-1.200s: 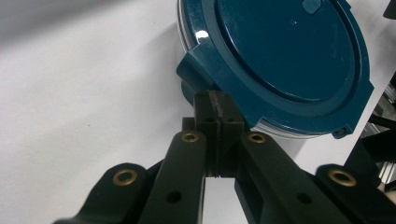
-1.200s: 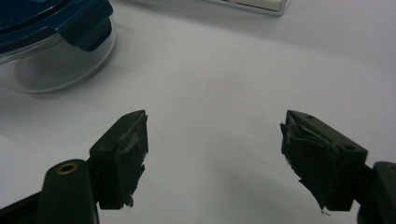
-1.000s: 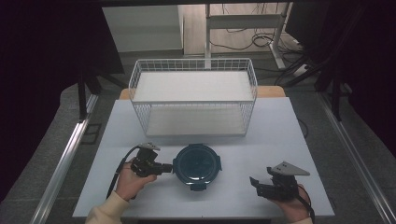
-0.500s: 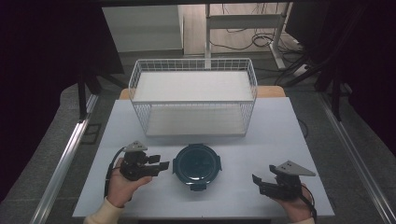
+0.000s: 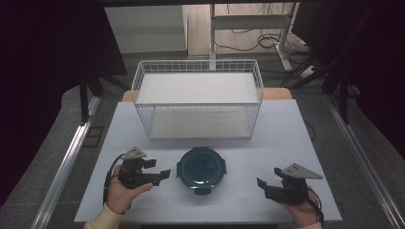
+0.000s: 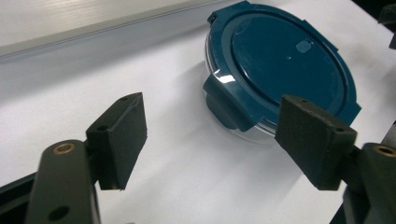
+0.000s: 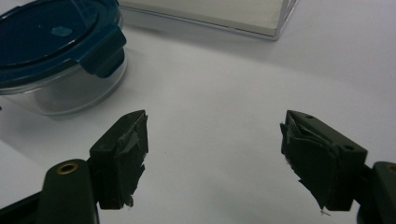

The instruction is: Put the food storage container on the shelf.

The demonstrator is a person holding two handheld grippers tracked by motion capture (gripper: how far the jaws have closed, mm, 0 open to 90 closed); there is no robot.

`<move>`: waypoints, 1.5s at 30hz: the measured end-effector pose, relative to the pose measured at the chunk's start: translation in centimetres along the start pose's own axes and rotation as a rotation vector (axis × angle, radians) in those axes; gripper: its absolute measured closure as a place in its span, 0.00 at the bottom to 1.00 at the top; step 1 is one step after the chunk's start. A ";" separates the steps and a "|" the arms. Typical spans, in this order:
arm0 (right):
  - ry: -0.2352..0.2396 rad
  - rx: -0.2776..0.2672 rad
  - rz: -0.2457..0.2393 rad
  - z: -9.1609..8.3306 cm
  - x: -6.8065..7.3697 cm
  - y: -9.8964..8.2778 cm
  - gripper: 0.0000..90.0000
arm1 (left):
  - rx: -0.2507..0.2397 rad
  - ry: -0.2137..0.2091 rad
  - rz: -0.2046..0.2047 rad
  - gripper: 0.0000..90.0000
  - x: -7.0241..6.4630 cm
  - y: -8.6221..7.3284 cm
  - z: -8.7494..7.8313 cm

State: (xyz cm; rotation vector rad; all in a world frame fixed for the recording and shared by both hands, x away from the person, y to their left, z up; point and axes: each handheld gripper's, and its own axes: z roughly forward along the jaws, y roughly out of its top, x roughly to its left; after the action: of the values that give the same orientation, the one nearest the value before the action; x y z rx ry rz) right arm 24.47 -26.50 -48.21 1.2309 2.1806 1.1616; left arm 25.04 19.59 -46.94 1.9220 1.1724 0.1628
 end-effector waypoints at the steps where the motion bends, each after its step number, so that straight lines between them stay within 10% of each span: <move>1: 0.008 -0.003 0.003 0.0 0.0 0.1 0.25 | -0.003 -0.004 -0.006 0.26 0.0 0.0 0.0; 18: 0.169 0.003 0.069 1.3 1.9 3.0 0.21 | 0.000 -0.071 -0.065 0.22 0.3 0.7 0.5; 45: 0.299 0.085 0.173 7.1 5.1 6.1 0.15 | 0.048 -0.176 -0.192 0.19 0.9 1.8 4.2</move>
State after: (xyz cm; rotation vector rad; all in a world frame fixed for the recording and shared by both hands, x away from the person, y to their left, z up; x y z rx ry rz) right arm 29.49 -17.17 -47.11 1.3807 2.3972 1.4149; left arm 28.88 17.46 -48.52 1.8122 1.2424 -0.1360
